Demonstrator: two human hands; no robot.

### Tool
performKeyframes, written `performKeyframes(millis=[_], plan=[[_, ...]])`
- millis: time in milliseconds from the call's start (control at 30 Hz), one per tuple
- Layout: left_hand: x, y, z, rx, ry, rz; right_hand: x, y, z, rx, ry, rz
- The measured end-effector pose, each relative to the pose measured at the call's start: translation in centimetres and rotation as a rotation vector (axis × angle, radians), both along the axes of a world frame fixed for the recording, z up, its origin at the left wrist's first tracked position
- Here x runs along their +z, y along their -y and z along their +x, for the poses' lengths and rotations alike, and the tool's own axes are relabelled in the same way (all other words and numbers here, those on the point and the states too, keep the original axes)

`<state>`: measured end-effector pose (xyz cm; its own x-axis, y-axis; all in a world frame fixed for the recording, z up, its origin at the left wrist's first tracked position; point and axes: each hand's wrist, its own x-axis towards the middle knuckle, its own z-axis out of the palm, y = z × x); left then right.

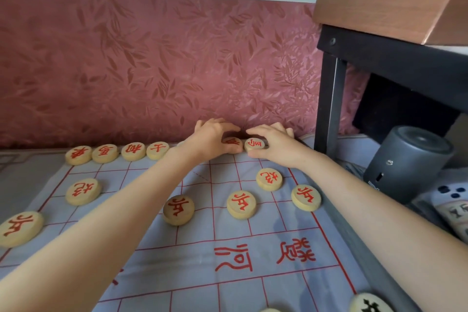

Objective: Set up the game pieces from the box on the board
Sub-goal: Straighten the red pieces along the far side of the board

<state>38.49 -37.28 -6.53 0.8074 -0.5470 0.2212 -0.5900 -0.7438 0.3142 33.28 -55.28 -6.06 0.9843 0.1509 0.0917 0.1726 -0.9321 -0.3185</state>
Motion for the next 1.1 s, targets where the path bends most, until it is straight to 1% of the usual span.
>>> performKeyframes(millis=[133, 200, 300, 367, 533, 633, 967, 1100], plan=[[0.7, -0.8, -0.1, -0.086, -0.054, 0.068, -0.3, 0.2, 0.3, -0.059, -0.062, 0.022], [0.9, -1.0, -0.1, -0.076, -0.069, 0.09, -0.4, 0.1, 0.5, -0.053, -0.037, -0.008], [0.7, -0.8, 0.0, -0.057, -0.05, 0.058, -0.2, -0.2, 0.4, -0.068, 0.02, -0.038], [0.3, -0.6, 0.0, -0.035, -0.018, 0.042, -0.3, -0.3, 0.4, -0.084, 0.049, -0.043], [-0.1, -0.2, -0.3, 0.016, 0.086, 0.078, -0.8, -0.3, 0.7, -0.096, 0.084, -0.031], [-0.2, -0.4, -0.2, 0.039, 0.069, 0.046, -0.8, -0.2, 0.8, -0.091, 0.096, -0.035], [-0.4, -0.4, -0.5, 0.061, 0.034, 0.032, -1.3, -0.2, 0.7, -0.11, 0.128, -0.029], [-0.4, -0.3, -1.0, 0.076, 0.047, 0.026, -1.3, -0.3, 0.5, -0.124, 0.149, -0.045]])
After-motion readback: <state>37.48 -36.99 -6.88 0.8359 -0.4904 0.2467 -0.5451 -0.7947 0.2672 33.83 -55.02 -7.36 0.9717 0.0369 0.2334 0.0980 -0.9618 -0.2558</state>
